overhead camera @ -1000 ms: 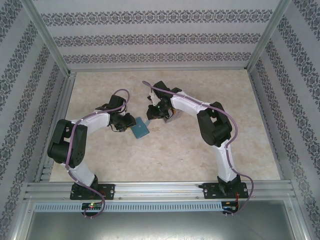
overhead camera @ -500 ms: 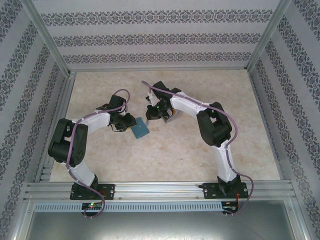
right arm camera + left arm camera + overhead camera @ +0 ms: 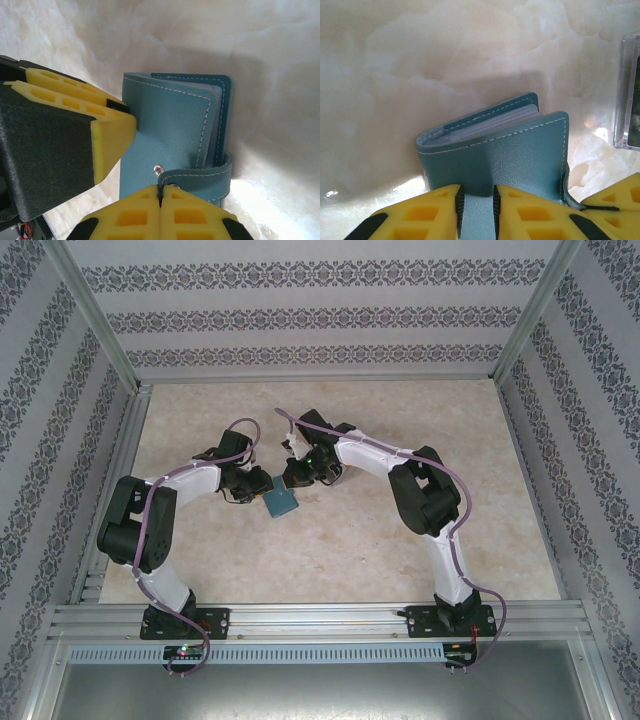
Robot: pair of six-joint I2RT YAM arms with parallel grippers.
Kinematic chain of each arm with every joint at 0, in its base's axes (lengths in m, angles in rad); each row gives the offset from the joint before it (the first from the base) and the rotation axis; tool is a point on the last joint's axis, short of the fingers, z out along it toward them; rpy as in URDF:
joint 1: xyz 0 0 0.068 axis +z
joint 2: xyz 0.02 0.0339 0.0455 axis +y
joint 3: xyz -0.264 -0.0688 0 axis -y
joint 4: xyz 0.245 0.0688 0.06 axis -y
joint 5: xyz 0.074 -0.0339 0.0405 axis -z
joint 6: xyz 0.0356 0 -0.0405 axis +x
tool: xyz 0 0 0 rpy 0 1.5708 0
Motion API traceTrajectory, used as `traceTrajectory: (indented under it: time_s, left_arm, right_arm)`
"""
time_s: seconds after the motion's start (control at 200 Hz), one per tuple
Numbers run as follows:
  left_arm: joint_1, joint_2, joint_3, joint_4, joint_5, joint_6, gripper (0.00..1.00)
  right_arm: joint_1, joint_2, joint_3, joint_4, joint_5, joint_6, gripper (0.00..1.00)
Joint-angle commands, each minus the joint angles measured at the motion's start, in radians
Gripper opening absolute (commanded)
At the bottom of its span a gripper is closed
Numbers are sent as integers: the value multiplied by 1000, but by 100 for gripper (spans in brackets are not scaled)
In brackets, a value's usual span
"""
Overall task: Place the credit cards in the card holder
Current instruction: Close the button on the card holder.
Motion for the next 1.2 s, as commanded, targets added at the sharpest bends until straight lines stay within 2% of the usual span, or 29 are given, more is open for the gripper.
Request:
traceTrajectory:
  time_s: [0.0, 0.764, 1.199]
  left_arm:
    - [-3, 35, -21, 23, 7, -14, 26]
    - [-21, 43, -49, 67, 18, -42, 26]
    - [-20, 45, -48, 70, 14, -43, 26]
  right_arm:
    - [18, 1, -6, 13, -44, 12, 1]
    - [41, 69, 8, 73, -79, 63, 0]
    - [42, 72, 3, 34, -38, 34, 0]
